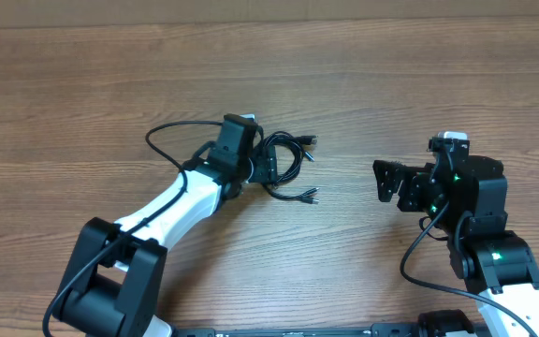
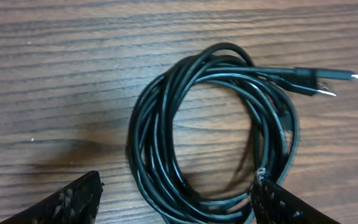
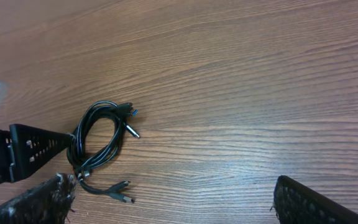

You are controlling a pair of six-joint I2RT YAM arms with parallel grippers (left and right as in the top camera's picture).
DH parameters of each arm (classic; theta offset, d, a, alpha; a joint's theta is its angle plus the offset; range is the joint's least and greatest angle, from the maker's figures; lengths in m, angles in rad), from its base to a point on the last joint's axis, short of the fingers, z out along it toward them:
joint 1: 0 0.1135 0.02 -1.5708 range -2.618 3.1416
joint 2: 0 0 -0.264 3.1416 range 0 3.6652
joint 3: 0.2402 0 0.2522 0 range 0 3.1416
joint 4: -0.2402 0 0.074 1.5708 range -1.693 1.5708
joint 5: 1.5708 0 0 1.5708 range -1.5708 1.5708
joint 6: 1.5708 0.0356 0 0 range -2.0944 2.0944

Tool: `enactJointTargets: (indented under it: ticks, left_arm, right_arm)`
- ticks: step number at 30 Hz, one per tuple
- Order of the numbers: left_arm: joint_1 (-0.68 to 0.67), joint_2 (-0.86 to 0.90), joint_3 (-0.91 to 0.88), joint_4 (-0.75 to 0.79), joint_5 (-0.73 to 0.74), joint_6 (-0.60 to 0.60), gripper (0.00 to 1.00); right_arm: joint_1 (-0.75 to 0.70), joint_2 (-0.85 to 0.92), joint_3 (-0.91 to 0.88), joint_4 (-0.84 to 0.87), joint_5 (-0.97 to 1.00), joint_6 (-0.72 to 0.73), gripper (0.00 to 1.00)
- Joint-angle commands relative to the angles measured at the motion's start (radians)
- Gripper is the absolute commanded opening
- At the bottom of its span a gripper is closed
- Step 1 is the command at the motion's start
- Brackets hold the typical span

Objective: Untangle cables
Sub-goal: 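Reach the left gripper forward and grasp the black cable coil, then move the right gripper in and grasp a loop of the coil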

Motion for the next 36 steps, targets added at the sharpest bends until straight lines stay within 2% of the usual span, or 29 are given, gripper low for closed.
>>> enactJointTargets:
  ticks: [1,5,13,15,17,18,19,20,23,27,31,36]
  left_arm:
    - [-0.024,0.023,0.021,0.020,-0.082,-0.039,0.76]
    - [-0.042,0.040,0.020,0.023,-0.144,-0.041,0.77]
    - [-0.042,0.104,0.020,0.023,-0.122,-0.174,0.75]
    - [-0.042,0.116,0.021,0.023,-0.108,-0.189,0.70]
    - [-0.044,0.120,0.020,0.026,-0.098,-0.188,0.57]
    - [-0.045,0.120,0.020,0.026,-0.098,-0.188,0.46]
    - [-0.045,0.117,0.021,0.026,-0.093,-0.187,0.17]
    - [-0.045,0.114,0.021,0.026,-0.074,-0.171,0.04]
    - [-0.045,0.099,0.033,0.020,-0.039,-0.098,0.04]
    - [-0.045,0.061,0.079,-0.014,0.050,0.061,0.04]
    - [-0.045,0.036,0.156,-0.133,0.159,0.257,0.04]
    - [-0.045,0.036,0.199,-0.264,0.208,0.373,0.04]
  right_arm:
    - [0.002,-0.003,0.031,0.003,-0.001,0.000,1.00]
    - [0.002,-0.003,0.031,0.002,-0.002,0.000,1.00]
    - [0.002,-0.003,0.031,-0.001,-0.002,0.000,1.00]
    - [0.002,-0.003,0.031,-0.002,-0.002,0.000,1.00]
    - [0.002,-0.003,0.031,-0.005,-0.002,0.000,1.00]
    - [0.002,-0.003,0.031,-0.006,-0.002,0.000,1.00]
    - [0.002,-0.003,0.031,-0.007,-0.002,0.000,1.00]
    - [0.002,-0.003,0.031,-0.007,-0.002,0.000,1.00]
    - [0.002,0.000,0.031,-0.007,-0.002,0.000,1.00]
    - [0.002,0.019,0.031,-0.003,-0.003,0.000,1.00]
    - [0.002,0.066,0.031,0.018,-0.023,-0.001,0.97]
    - [0.002,0.162,0.077,0.020,-0.138,-0.061,0.96]
